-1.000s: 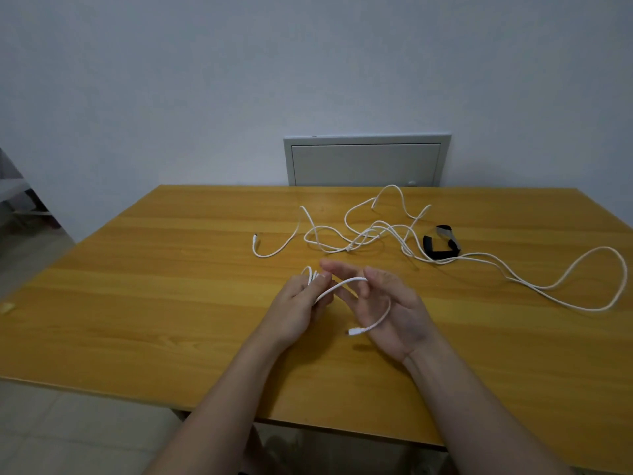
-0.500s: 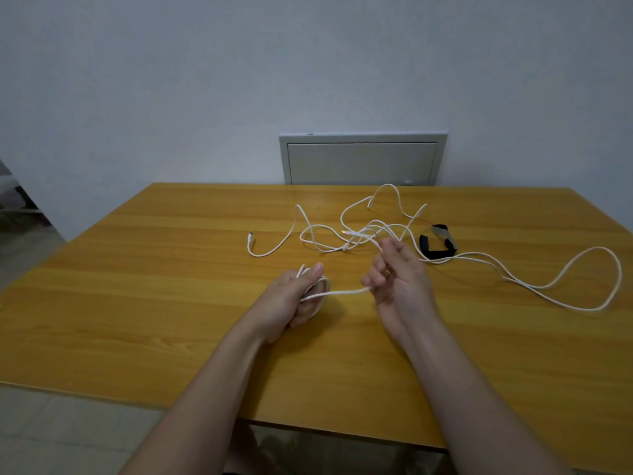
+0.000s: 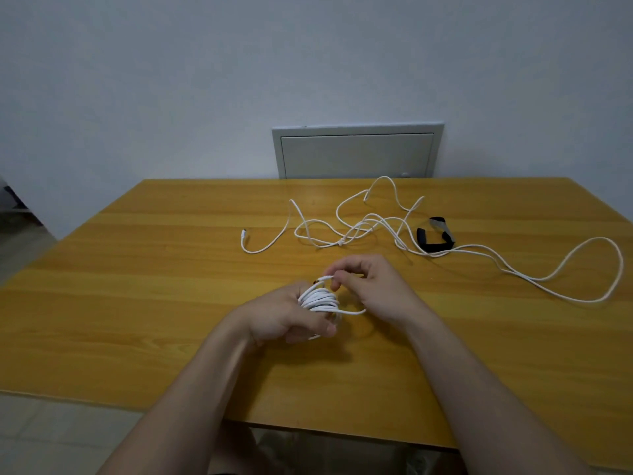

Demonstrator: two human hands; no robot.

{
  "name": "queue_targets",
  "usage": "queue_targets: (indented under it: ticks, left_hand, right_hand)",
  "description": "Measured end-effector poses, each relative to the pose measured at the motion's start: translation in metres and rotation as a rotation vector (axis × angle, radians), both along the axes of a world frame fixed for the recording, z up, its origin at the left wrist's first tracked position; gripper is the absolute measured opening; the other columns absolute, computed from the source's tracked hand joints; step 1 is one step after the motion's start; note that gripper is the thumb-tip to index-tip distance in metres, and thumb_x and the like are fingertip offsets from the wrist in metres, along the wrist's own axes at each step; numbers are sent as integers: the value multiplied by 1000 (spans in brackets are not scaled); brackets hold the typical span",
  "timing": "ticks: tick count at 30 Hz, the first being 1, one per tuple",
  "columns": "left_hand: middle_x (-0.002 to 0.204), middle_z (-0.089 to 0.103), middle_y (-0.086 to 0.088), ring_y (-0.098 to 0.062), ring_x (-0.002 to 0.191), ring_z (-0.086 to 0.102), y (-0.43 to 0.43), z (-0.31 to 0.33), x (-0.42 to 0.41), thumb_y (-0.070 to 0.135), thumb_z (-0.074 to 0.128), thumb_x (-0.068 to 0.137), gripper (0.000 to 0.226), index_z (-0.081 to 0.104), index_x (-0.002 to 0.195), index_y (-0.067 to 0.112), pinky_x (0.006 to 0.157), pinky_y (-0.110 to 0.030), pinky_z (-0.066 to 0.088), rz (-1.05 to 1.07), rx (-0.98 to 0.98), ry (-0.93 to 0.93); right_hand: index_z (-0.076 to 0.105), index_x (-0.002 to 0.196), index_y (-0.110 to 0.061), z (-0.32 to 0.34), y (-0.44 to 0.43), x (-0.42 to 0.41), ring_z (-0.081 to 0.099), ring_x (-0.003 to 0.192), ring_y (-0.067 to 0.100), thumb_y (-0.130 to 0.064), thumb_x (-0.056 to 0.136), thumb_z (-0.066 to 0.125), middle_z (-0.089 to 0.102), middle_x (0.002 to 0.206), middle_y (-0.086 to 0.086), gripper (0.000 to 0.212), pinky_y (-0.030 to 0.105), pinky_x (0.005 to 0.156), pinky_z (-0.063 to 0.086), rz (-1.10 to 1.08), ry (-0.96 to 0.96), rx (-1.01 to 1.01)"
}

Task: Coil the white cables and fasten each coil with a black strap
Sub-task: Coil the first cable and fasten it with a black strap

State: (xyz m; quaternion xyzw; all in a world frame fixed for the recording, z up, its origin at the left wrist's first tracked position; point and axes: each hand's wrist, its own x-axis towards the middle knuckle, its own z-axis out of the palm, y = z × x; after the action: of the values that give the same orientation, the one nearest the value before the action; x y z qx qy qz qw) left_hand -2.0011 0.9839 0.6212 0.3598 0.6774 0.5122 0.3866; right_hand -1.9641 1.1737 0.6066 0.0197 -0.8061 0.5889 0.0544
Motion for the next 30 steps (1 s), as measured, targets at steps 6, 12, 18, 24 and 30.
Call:
queue_targets:
  ticks: [6, 12, 18, 24, 30]
  left_hand:
    - [41, 30, 0, -12, 34, 21, -2, -8, -3, 28, 70, 85, 47, 38, 54, 13, 41, -28, 14, 87, 61, -127]
    - [34, 41, -5, -18, 30, 33, 2, -11, 4, 35, 69, 87, 57, 43, 46, 4, 42, -23, 29, 214, 112, 16]
    - [37, 51, -11, -16, 29, 47, 6, -14, 11, 29, 77, 88, 47, 55, 49, 14, 39, -20, 30, 457, 121, 125]
    - [43, 58, -14, -14, 35, 51, 13, -17, 20, 32, 74, 89, 45, 68, 69, -8, 43, -20, 39, 738, 213, 261]
    - [43, 35, 1, -15, 40, 30, 12, -21, 14, 42, 71, 91, 51, 52, 50, 19, 49, -34, 23, 678, 226, 203]
  right_hand:
    - [79, 87, -23, -4, 1, 0, 64, 79, 9, -4, 95, 63, 75, 86, 5, 26, 35, 80, 52, 94, 35, 40]
    - [78, 89, -21, -6, 2, -1, 62, 75, 13, -9, 93, 63, 74, 86, 5, 19, 40, 76, 53, 100, 59, 78]
    - [77, 85, -27, -5, 1, -1, 62, 74, 17, -12, 93, 65, 74, 87, 5, 20, 47, 78, 55, 60, 66, 112]
    - [78, 90, -24, -3, -1, 1, 67, 84, 27, -13, 95, 66, 74, 87, 1, 17, 41, 78, 54, 3, 55, 135]
    - [78, 92, -22, -6, 0, -1, 68, 85, 24, -11, 95, 64, 75, 87, -1, 18, 41, 80, 54, 3, 60, 129]
